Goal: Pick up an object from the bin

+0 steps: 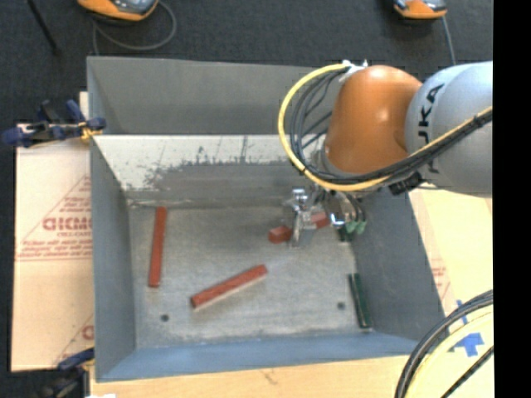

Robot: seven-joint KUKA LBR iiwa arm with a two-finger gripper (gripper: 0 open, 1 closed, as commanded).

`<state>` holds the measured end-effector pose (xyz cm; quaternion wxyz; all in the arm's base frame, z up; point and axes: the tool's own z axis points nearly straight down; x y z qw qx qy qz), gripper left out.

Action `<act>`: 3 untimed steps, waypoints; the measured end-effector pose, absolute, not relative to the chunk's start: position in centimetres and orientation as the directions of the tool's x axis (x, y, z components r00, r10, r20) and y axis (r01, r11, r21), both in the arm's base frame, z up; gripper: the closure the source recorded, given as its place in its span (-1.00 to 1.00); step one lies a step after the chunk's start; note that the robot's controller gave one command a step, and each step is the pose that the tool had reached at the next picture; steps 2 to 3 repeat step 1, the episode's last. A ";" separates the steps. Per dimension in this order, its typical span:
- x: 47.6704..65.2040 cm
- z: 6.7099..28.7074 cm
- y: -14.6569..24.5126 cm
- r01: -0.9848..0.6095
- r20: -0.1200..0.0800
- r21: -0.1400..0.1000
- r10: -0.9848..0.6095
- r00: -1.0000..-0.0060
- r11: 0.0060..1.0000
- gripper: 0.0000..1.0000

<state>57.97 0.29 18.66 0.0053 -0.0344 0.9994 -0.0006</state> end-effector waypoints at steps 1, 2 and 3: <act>57.0 22.1 1.4 -0.116 -0.007 -0.001 -0.116 -0.993 0.993 1.00; 57.0 22.1 1.4 -0.116 -0.007 -0.001 -0.116 -0.993 0.993 1.00; 57.0 22.1 1.4 -0.116 -0.007 -0.001 -0.116 -0.993 0.993 1.00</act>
Offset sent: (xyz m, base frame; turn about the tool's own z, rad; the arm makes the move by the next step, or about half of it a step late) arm -0.0112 0.0120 0.0311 -0.0504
